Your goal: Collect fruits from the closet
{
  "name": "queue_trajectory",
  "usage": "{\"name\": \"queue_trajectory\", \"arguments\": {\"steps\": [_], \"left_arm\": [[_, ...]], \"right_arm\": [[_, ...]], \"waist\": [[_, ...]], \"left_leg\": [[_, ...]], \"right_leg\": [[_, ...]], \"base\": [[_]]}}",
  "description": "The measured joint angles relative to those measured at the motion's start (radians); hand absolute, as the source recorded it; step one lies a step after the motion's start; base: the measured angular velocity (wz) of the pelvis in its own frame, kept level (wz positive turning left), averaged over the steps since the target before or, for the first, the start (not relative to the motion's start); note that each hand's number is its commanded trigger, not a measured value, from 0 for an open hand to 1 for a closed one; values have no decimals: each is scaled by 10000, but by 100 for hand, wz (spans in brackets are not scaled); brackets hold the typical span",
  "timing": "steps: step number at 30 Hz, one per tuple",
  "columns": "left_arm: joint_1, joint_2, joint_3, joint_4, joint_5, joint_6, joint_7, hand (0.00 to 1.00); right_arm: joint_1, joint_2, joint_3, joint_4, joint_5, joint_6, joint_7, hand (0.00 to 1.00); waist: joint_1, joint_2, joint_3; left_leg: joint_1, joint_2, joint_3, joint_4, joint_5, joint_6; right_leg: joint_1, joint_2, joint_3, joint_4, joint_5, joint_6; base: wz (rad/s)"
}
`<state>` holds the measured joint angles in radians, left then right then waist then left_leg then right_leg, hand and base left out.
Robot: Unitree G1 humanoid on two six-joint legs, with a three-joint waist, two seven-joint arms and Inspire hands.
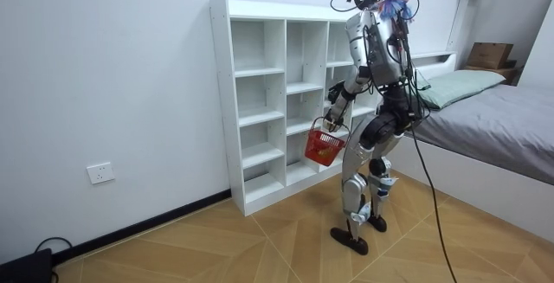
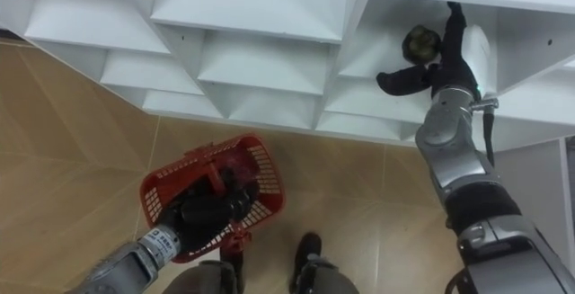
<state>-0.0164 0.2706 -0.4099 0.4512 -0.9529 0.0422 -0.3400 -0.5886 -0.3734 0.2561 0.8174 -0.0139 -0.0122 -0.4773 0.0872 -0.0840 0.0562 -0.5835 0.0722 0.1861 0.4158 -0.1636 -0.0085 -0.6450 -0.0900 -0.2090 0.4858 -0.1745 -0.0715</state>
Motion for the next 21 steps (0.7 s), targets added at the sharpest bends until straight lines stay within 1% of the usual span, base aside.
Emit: {"name": "queue_trajectory", "arguments": {"steps": [4, 7, 8, 9, 10, 11, 12, 16, 18, 21], "left_arm": [[-1, 10, -75, -1, -379, -4, 5, 100], [-4, 37, -76, -15, -381, -4, 4, 100], [-3, 49, -78, -26, -381, -4, 5, 100], [-4, 79, -81, -53, -387, -4, 5, 100], [-4, 100, -85, -80, -388, -4, 5, 100], [-9, 103, -85, -84, -388, -5, 5, 100], [-21, 109, -86, -85, -391, -5, 5, 100], [-20, 156, -93, -113, -371, -6, 11, 100], [-43, 175, -107, -118, -377, -6, 13, 100], [-85, 175, -202, -199, -378, -6, 13, 100]], "right_arm": [[0, 0, 5, 8, -1, 0, -15, 0], [0, 0, 6, 11, -1, 0, -16, 0], [0, 0, 6, 11, -1, 1, -16, 14], [0, 0, 7, 11, -1, 1, -16, 58], [0, 0, 9, 10, -1, 1, -16, 82], [0, 0, 8, 10, -1, 1, -16, 98], [0, -1, 8, 10, -1, 2, -16, 100], [44, -1, 171, 9, -19, -58, 176, 100], [39, -28, 344, 1, -337, -99, 34, 100], [0, -211, 339, 91, -528, -64, -110, 100]], "waist": [[20, 1, 0], [28, 1, 0], [29, 1, 0], [31, 1, 0], [32, 3, 0], [32, 3, 0], [31, 3, -1], [16, 6, -2], [-8, 8, -2], [136, 14, -2]], "left_leg": [[-9, -1, 3, -1, 17, -2], [-9, 0, 6, -13, 33, -6], [-9, -1, 6, -14, 36, -8], [-10, -1, 5, -17, 40, -9], [-16, -6, -14, -17, 42, -10], [-20, -11, -33, -17, 44, -11], [-34, -16, -33, -16, 49, -12], [-20, -17, -21, -14, 62, -11], [-29, -27, -24, -11, 84, -5], [-47, -67, -23, -41, 138, 1]], "right_leg": [[4, -1, -24, -12, 7, -8], [4, -1, -31, -17, 11, -14], [4, 0, -33, -17, 11, -14], [3, 0, -38, -17, 13, -17], [2, 0, -45, -20, 14, -19], [2, -1, -52, -24, 15, -20], [1, -1, -68, -28, 17, -24], [2, -2, -62, -32, 31, -31], [2, -3, -69, -39, 49, -34], [-23, -41, -109, -23, 53, -37]], "base": [[0], [0], [0], [0], [0], [0], [0], [0], [0], [5]]}}
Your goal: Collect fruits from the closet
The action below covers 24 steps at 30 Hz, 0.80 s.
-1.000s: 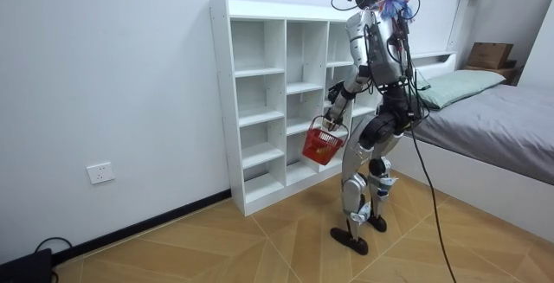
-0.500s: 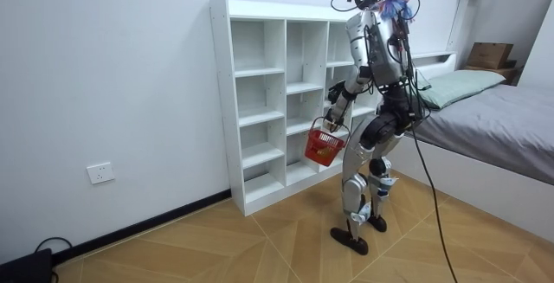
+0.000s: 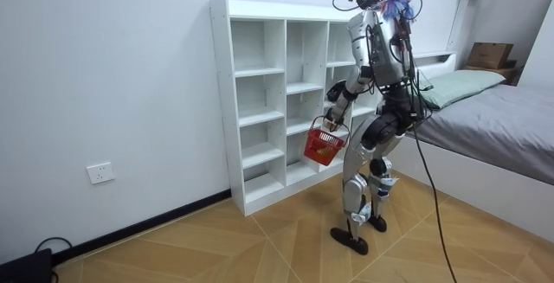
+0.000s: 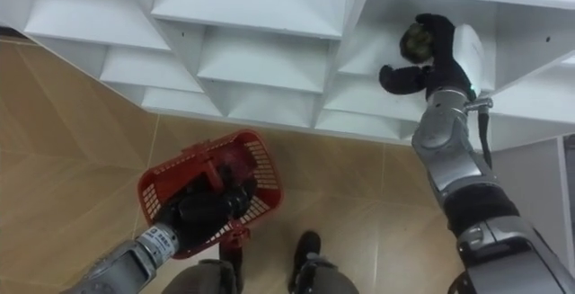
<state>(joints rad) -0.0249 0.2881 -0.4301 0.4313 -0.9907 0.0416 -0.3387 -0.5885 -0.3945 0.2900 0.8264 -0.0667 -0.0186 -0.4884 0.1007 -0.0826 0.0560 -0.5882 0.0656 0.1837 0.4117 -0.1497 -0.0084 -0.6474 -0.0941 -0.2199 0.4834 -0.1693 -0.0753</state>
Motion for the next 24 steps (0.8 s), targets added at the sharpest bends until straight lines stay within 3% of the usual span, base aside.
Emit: {"name": "queue_trajectory", "arguments": {"steps": [4, 24], "left_arm": [[-106, 0, -163, -11, 0, 1, 1, 100], [-221, -6, -248, -5, 2, -28, 1, 100]], "right_arm": [[-17, -203, 3, 235, -259, -5, -189, 100], [-17, -205, 37, 251, -263, 178, -167, 100]], "waist": [[263, 12, -5], [396, 20, -1]], "left_leg": [[2, -25, 3, -22, 4, 4], [37, -83, -69, -60, 22, 34]], "right_leg": [[-3, -27, -8, 7, -2, 4], [47, -80, -36, -8, -1, 34]], "base": [[0], [0]]}}
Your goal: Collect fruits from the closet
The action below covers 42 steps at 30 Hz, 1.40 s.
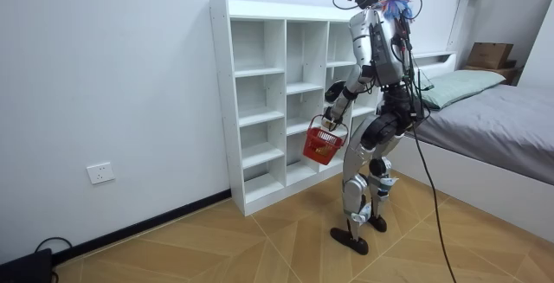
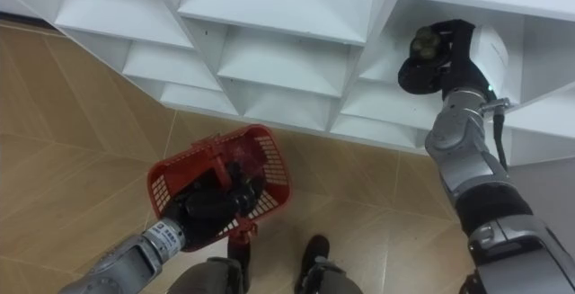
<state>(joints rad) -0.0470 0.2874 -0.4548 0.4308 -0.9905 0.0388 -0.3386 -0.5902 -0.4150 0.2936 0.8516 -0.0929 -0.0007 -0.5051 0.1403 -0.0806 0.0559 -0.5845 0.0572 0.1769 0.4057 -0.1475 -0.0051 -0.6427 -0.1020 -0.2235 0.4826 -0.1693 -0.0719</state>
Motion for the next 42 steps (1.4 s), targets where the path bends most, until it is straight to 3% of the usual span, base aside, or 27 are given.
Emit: {"name": "queue_trajectory", "arguments": {"steps": [8, 20, 26, 32, 42], "left_arm": [[-6, -48, 43, 10, -3, 1, -8, 100], [11, -190, 129, 12, 11, -23, -18, 100], [-6, -262, 307, 10, 15, -51, -10, 100], [25, -267, 866, 5, 18, -52, -7, 100], [31, -358, 983, -2, 30, -165, -30, 100]], "right_arm": [[3, 41, -23, -186, -359, 28, 429, 100], [737, 38, 58, -2401, -323, -102, 1436, 100], [1286, 42, -55, -3215, -147, -225, 1796, 100], [2435, 84, -113, -4539, -5, -279, 2239, 100], [3315, 311, -95, -5372, 99, -501, 3116, 100]], "waist": [[-7, 44, 10], [-30, 96, -9], [-259, 198, -69], [-501, 554, -285], [-770, 589, -317]], "left_leg": [[1, 2, 10, 3, 0, 0], [30, 14, 30, 56, 0, 0], [101, 20, 23, 85, 0, 0], [385, 22, 96, 11, -3, 1], [638, 69, 155, 20, -8, 4]], "right_leg": [[2, 9, 9, 6, 1, 3], [41, 11, 9, 27, 2, 2], [132, 19, -6, 17, 5, 0], [356, 27, 72, 2, 11, 10], [533, 97, 223, 20, 86, -6]], "base": [[0], [0], [0], [-4], [-4]]}}
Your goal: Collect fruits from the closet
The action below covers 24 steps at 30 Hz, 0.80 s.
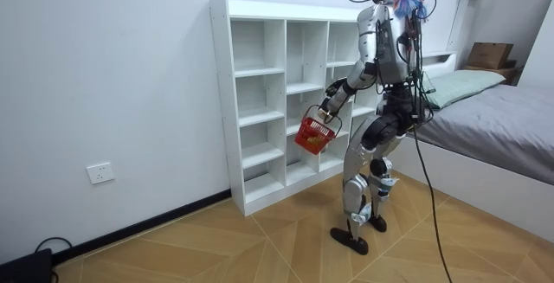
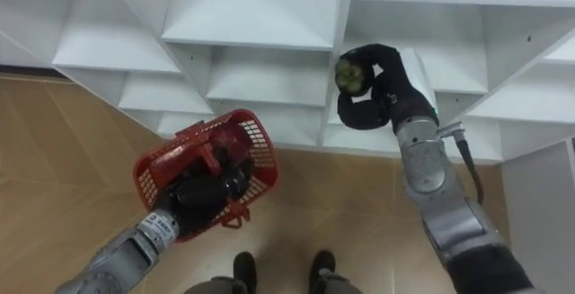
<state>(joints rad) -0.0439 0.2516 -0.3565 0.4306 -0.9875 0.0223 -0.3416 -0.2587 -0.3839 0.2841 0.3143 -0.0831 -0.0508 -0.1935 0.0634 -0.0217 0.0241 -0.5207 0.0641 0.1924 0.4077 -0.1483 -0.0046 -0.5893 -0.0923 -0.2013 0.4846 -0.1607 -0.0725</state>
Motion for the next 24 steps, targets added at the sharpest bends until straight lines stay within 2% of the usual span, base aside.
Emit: {"name": "queue_trajectory", "arguments": {"steps": [3, 7, 11, 14, 16, 19, 24], "left_arm": [[32, 6, 6, -2, 9, -3, -165, 100], [293, 22, 11, -333, 8, -3, -199, 100], [605, 20, 26, -805, 3, -3, -218, 100], [710, 18, 40, -1025, 13, -3, -236, 100], [712, 19, 35, -1028, -4, -4, -235, 100], [736, 20, 35, -1028, -5, -5, -235, 100], [782, 23, 32, -1037, -5, -38, -231, 100]], "right_arm": [[278, 108, -2, -142, 2, -258, 269, 100], [523, 229, -8, -141, 87, -363, 469, 100], [772, 303, -199, -215, 119, -464, 623, 100], [969, 444, -344, -237, 357, -492, 672, 100], [1083, 449, -344, -237, 635, -576, 748, 100], [1289, 487, -330, -238, 1155, -630, 866, 100], [1340, 549, -323, -343, 1241, -630, 965, 100]], "waist": [[-79, -4, -3], [-298, -3, -3], [-330, 18, -23], [-331, 58, -52], [-375, 147, -114], [-372, 210, -158], [-405, 213, -161]], "left_leg": [[23, 6, -4, 13, 0, 0], [44, 44, 3, 12, -1, -2], [58, 142, 127, -25, -8, -14], [113, 164, 156, -117, -4, -19], [163, 163, 212, -147, -2, -21], [357, 156, 247, -305, 14, -37], [451, 150, 250, -349, 16, -39]], "right_leg": [[21, 42, 63, -4, 38, 11], [64, 73, 61, -60, 57, 3], [123, 171, 71, -290, 178, -17], [147, 209, 102, -378, 229, -30], [179, 215, 119, -404, 229, -30], [340, 232, 135, -527, 247, -22], [410, 239, 174, -540, 246, -19]], "base": [[-1], [-1], [-9], [-6], [0], [-3], [-3]]}}
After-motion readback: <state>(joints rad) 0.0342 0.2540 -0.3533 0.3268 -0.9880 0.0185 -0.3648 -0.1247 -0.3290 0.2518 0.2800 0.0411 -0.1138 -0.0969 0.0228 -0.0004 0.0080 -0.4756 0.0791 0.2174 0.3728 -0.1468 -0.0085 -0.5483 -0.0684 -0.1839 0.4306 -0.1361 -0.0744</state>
